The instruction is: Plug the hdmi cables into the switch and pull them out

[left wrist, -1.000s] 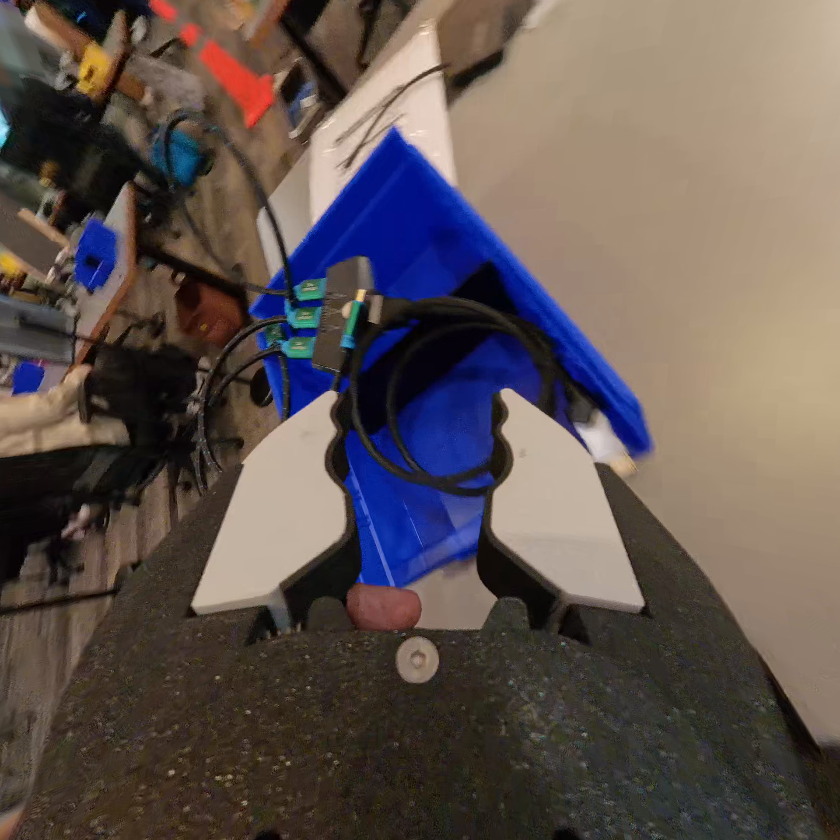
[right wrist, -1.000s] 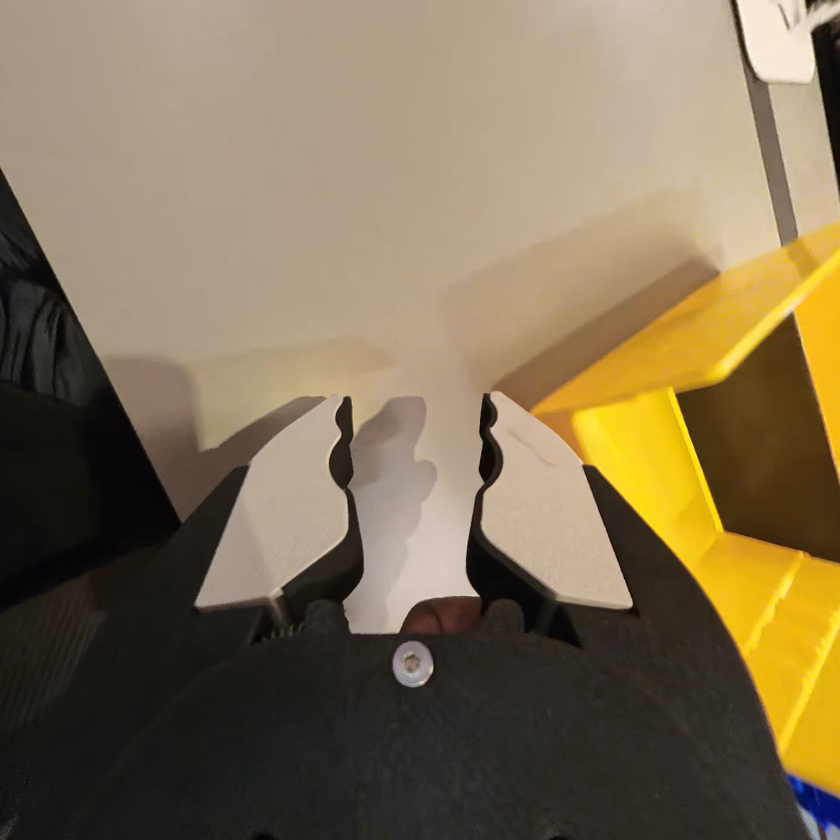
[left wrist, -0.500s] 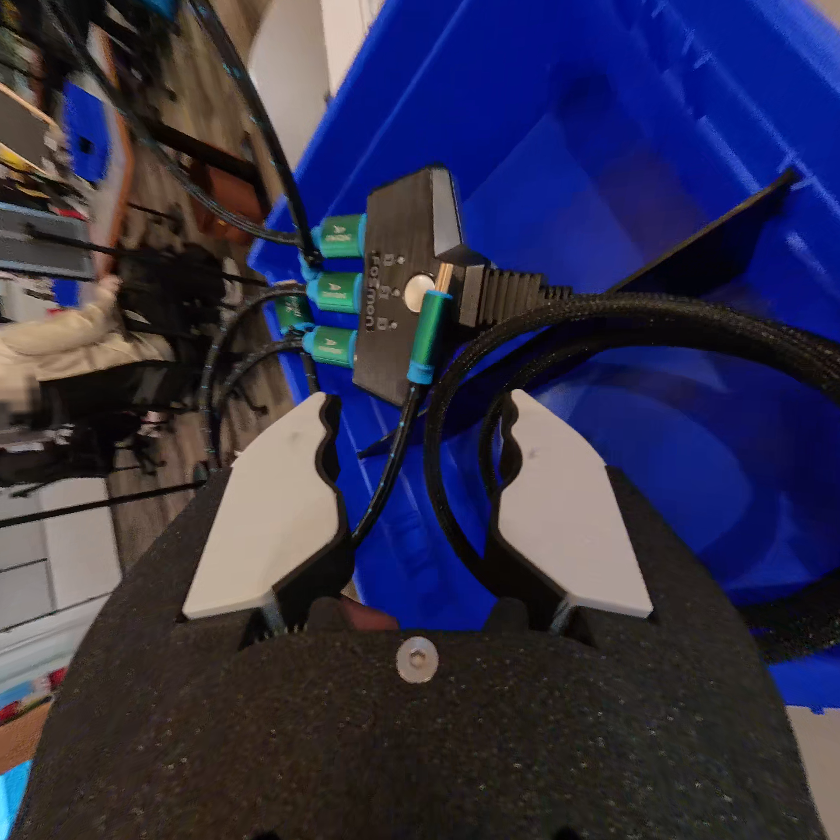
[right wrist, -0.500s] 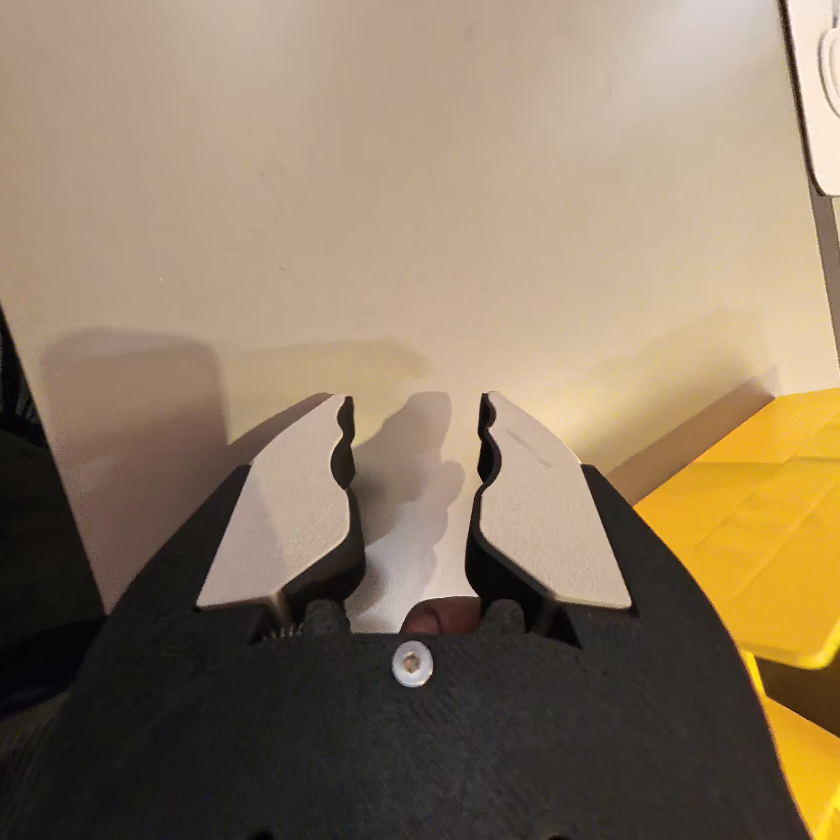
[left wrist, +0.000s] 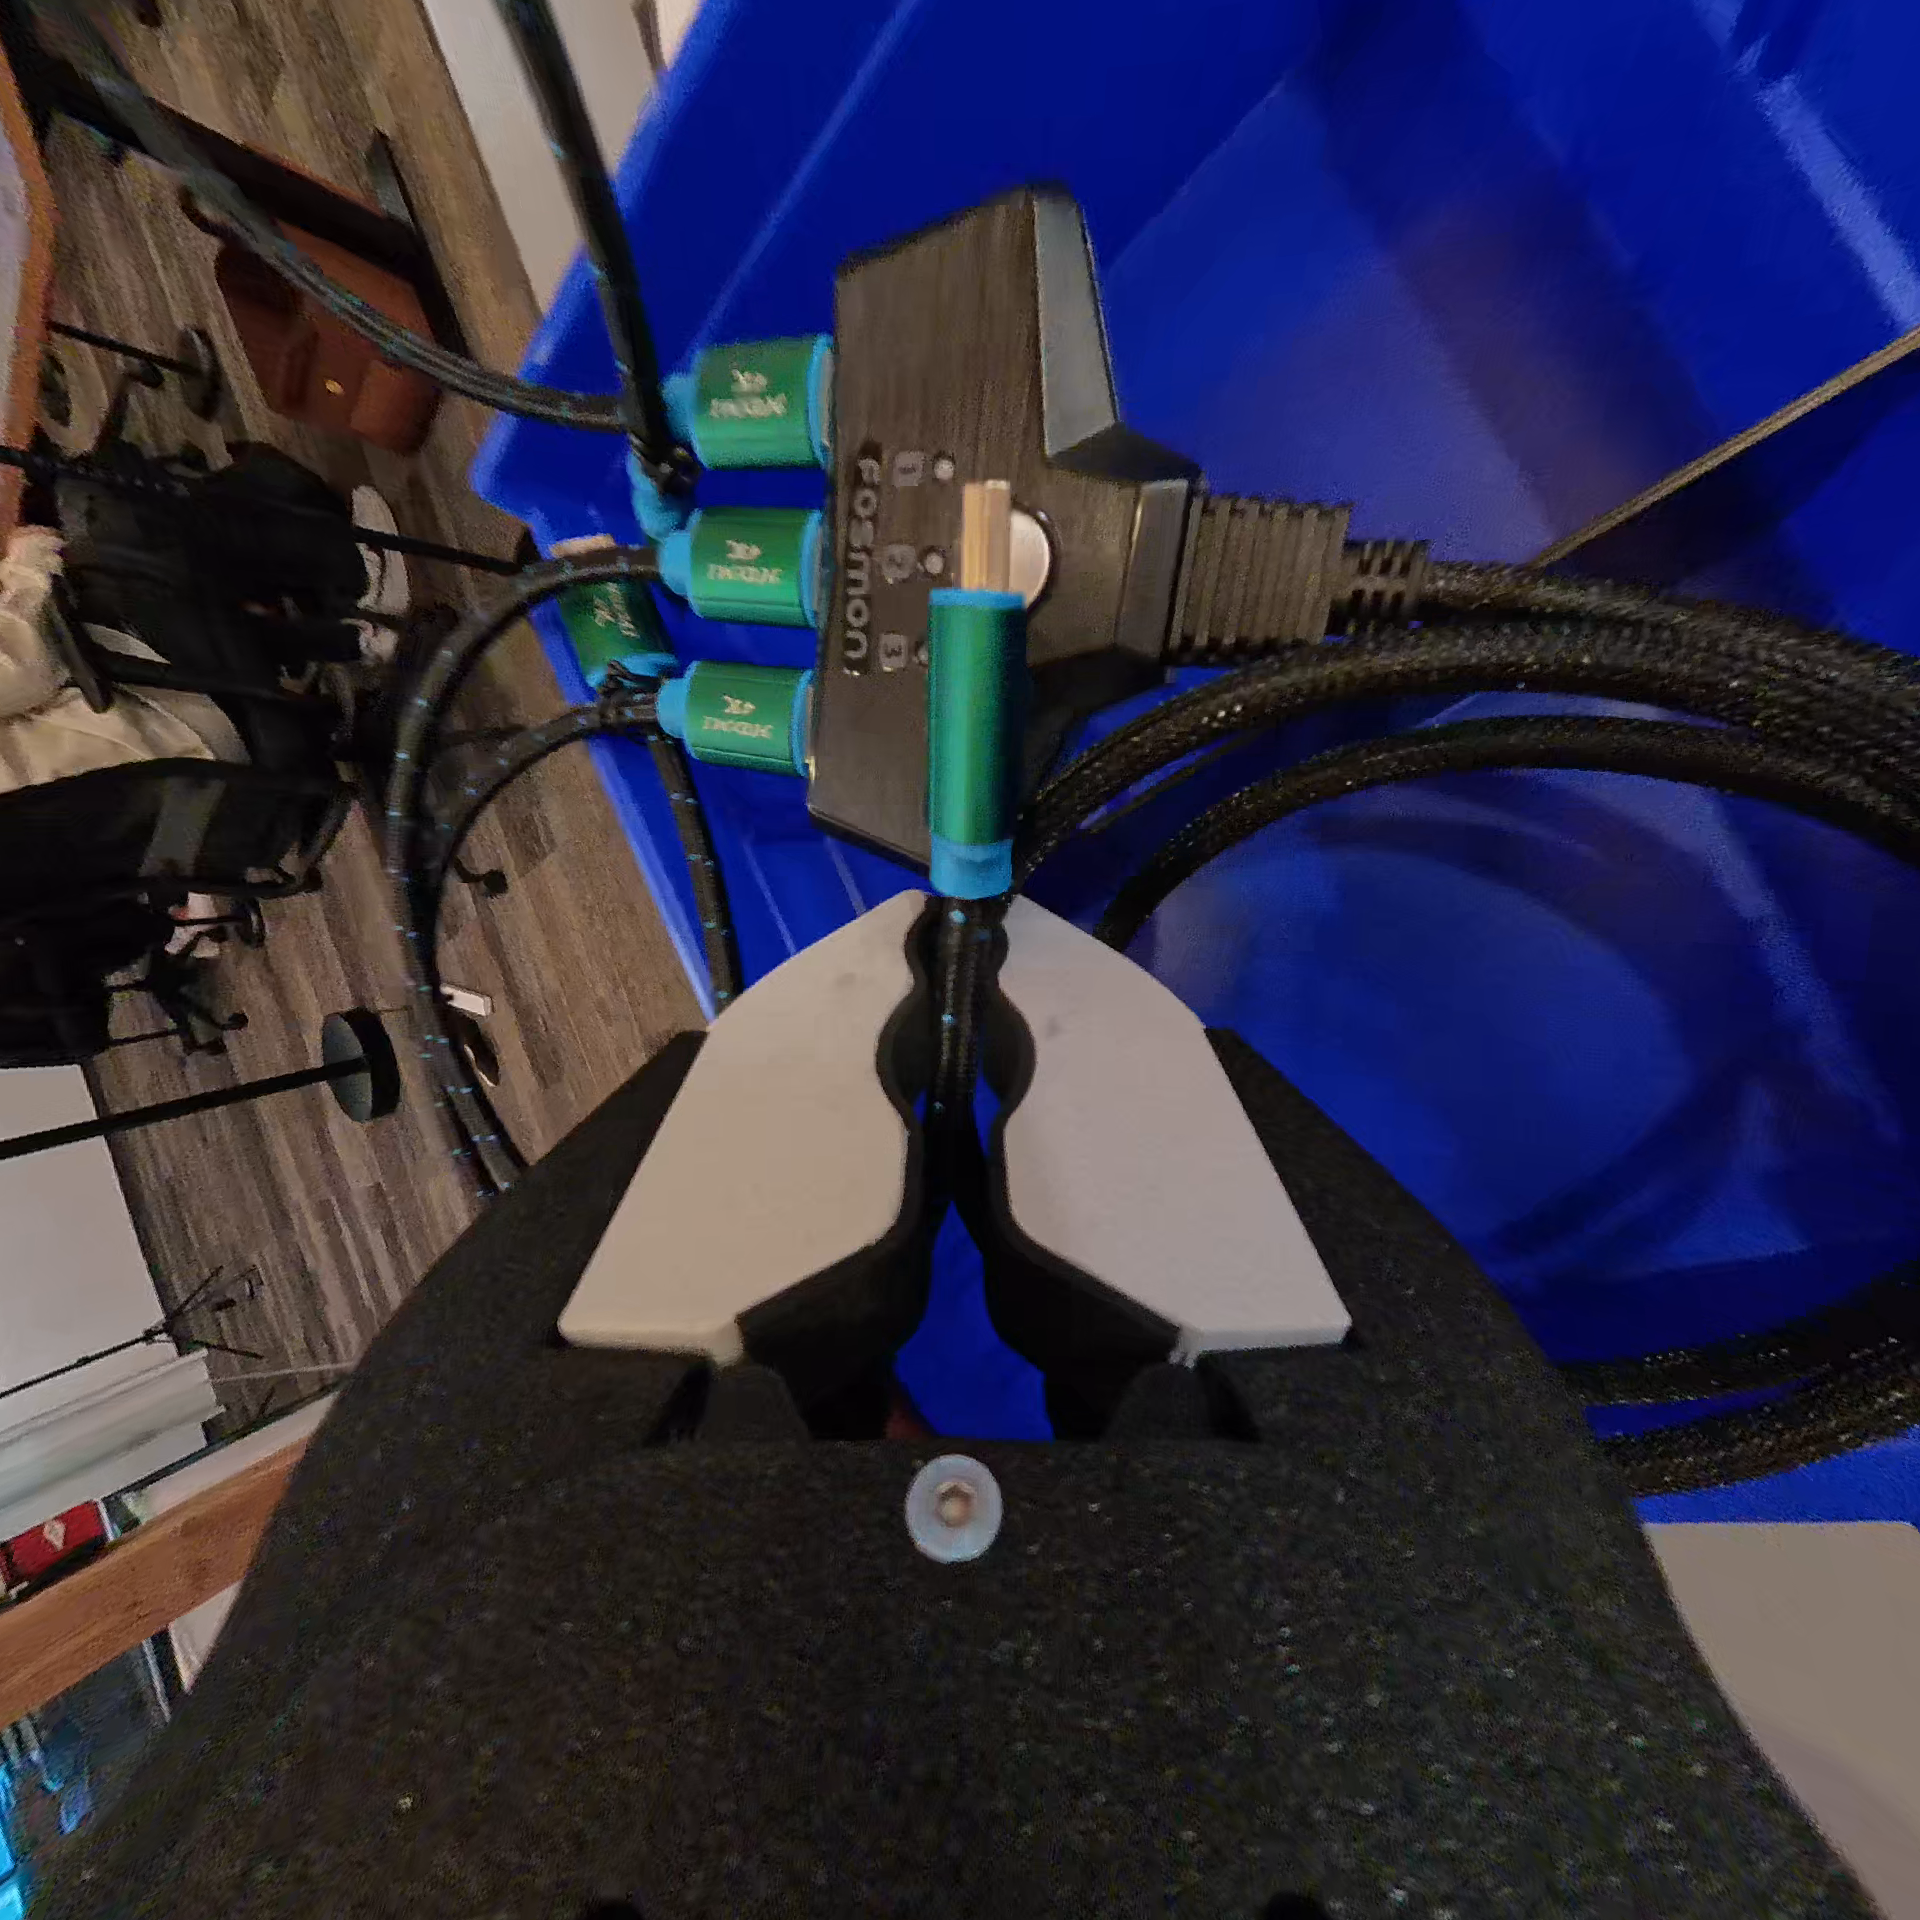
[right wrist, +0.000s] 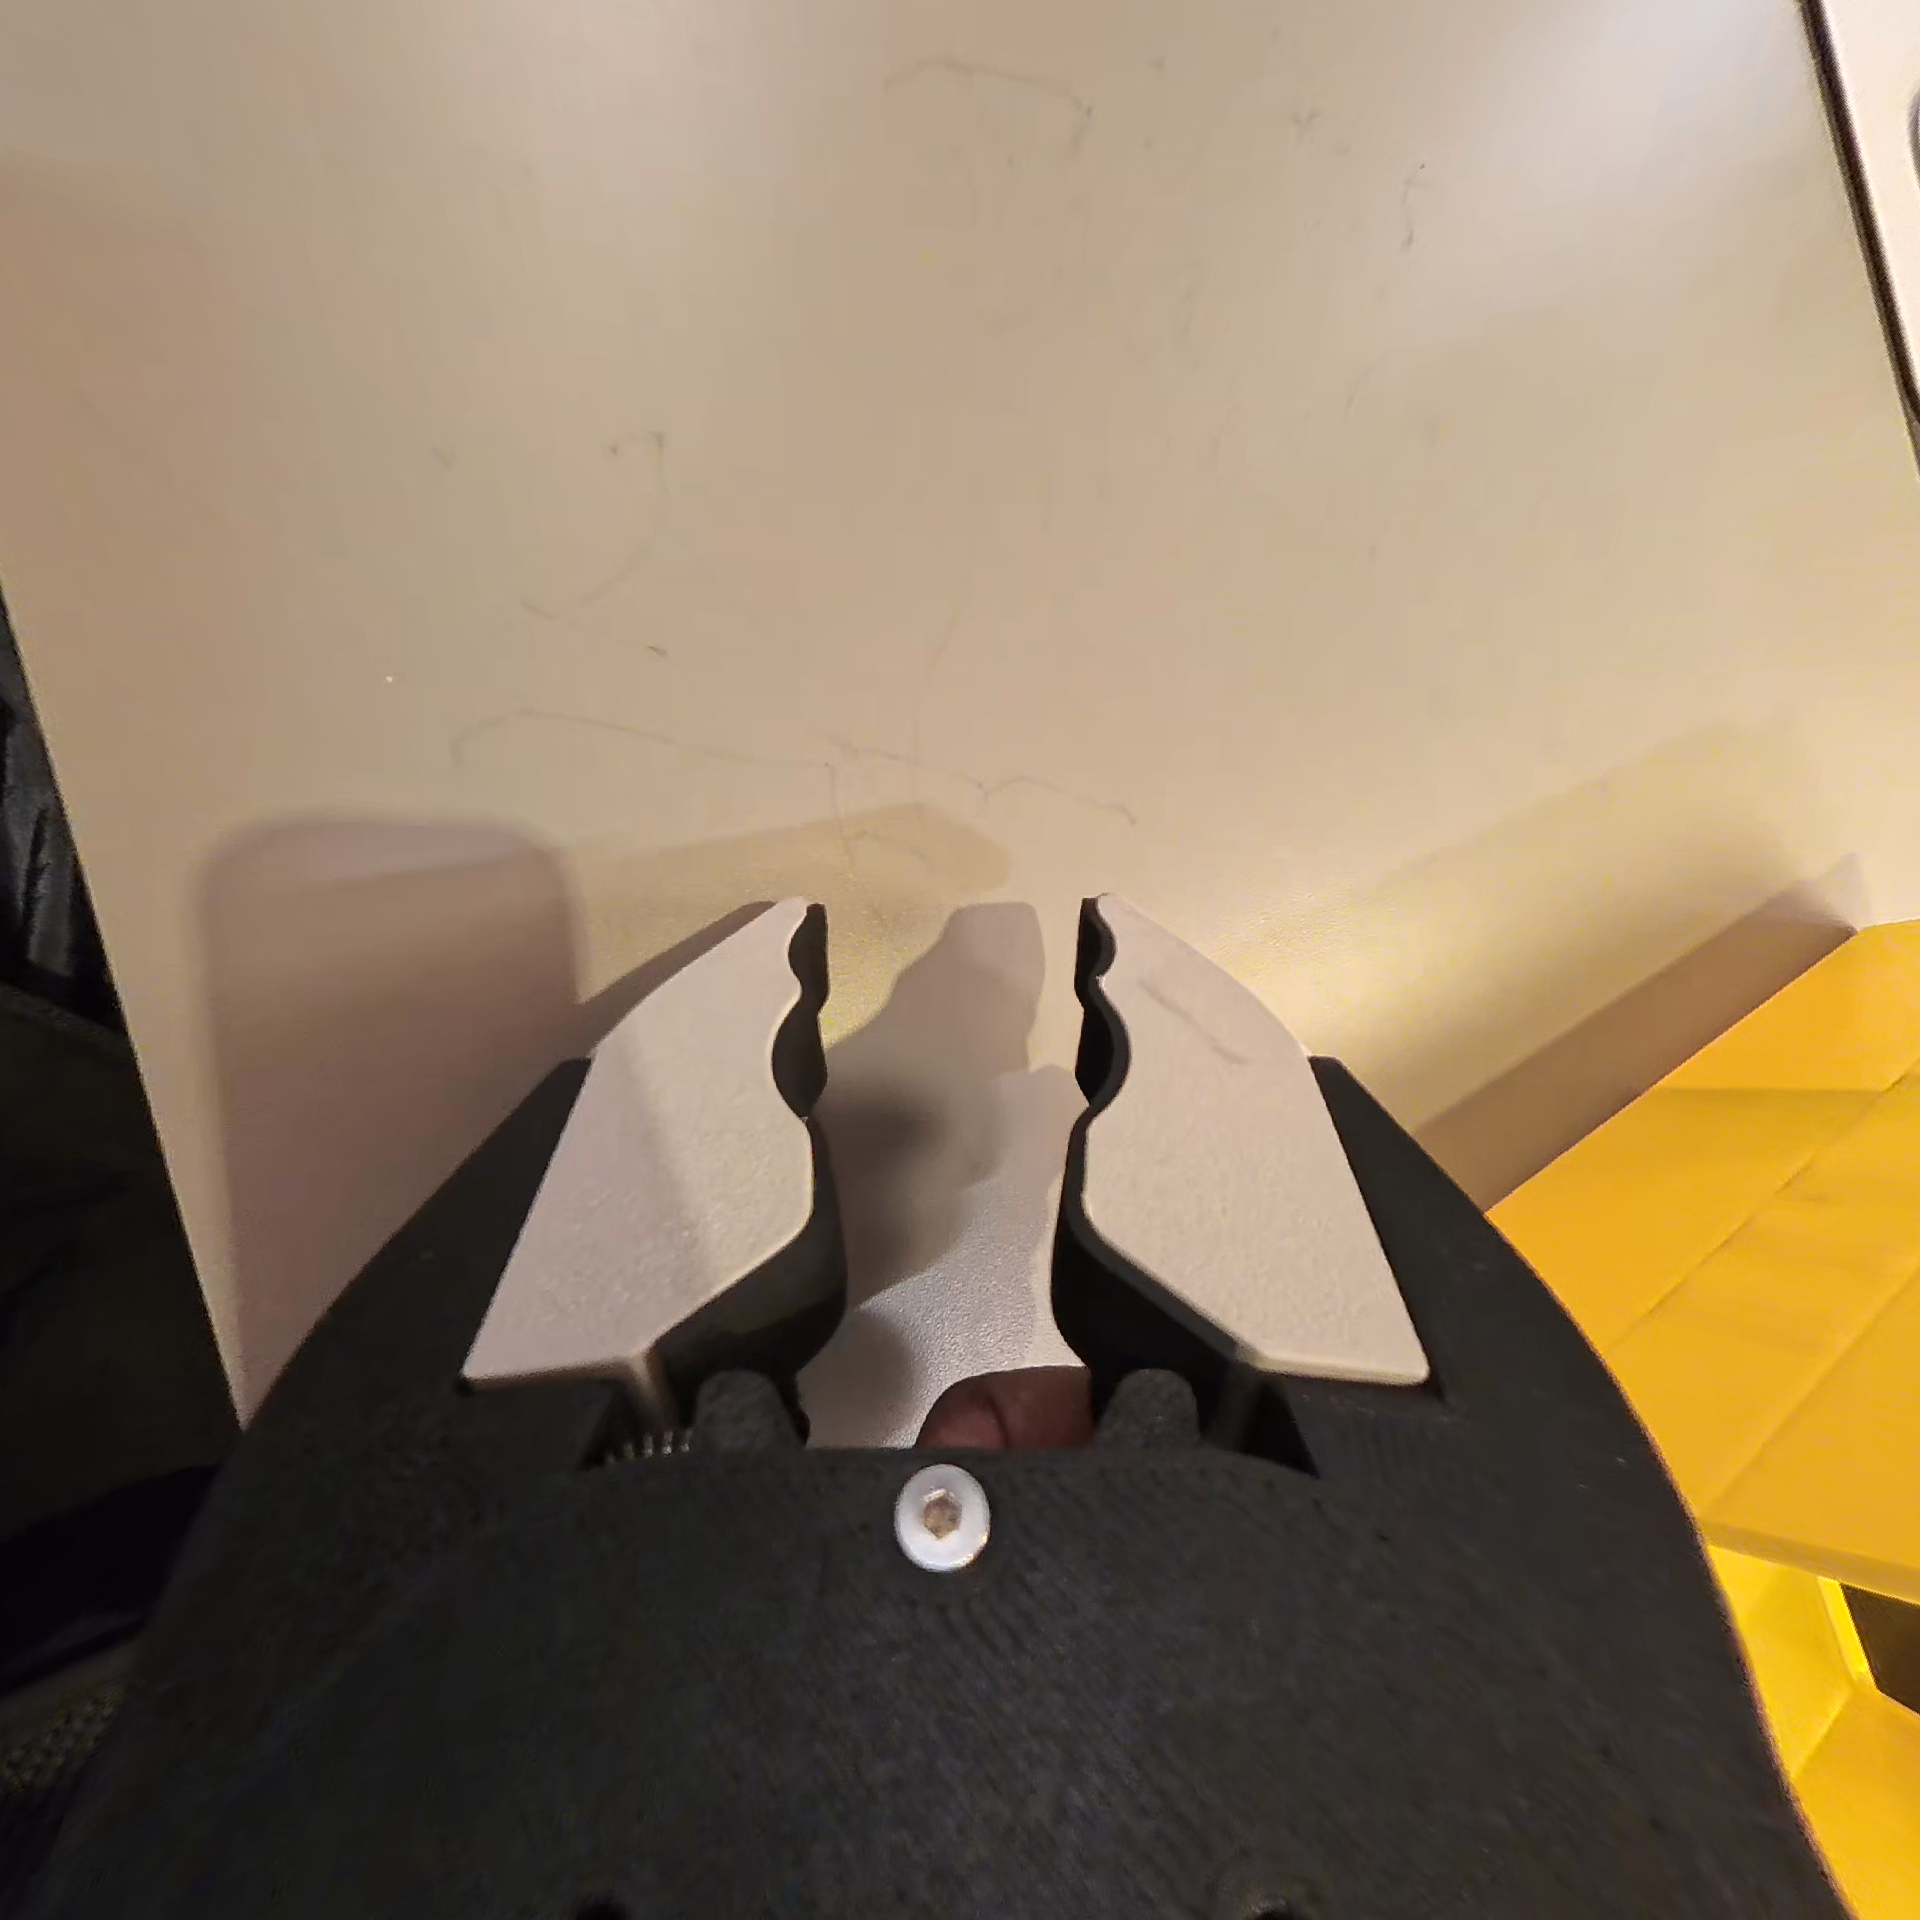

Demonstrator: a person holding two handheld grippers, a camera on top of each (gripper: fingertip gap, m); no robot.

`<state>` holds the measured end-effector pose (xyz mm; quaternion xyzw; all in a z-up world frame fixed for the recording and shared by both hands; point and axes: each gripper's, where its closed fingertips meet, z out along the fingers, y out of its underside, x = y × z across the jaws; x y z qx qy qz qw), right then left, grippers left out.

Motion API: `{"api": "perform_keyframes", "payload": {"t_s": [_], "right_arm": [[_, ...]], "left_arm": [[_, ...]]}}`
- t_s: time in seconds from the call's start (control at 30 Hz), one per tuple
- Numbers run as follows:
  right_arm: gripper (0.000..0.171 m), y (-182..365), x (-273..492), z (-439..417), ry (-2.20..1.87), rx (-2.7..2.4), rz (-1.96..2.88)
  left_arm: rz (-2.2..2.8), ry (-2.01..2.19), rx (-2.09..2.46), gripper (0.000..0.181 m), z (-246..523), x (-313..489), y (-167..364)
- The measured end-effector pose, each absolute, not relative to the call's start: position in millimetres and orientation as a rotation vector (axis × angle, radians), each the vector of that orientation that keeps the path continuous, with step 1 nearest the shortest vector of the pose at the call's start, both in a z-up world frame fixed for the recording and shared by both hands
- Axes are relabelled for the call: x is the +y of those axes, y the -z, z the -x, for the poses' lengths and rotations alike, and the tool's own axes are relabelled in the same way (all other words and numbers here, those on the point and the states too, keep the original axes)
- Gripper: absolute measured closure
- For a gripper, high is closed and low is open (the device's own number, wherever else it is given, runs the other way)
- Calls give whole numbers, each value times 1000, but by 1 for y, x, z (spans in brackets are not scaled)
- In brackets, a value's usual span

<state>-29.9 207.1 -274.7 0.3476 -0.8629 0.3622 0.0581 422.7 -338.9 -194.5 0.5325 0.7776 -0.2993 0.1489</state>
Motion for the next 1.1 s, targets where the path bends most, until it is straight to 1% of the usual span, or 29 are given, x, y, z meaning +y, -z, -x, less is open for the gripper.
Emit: {"api": "perform_keyframes", "payload": {"t_s": [0.23,0.5,0.77,0.97,1.1], "right_arm": [[125,274,210,27,-1093,-2588,-1060],[124,271,221,28,-1093,-2563,-1034],[124,263,224,28,-1143,-2548,-998],[124,264,220,26,-1161,-2542,-988],[124,262,217,24,-1175,-2536,-986]], "left_arm": [[-1556,1136,2141,177,-397,-333,149],[-1472,1377,1951,177,-381,-327,78],[-1339,1695,1747,178,-356,-298,-28],[-1280,1960,1550,178,-320,-249,-122],[-1327,2107,1432,178,-282,-206,-172]]}}
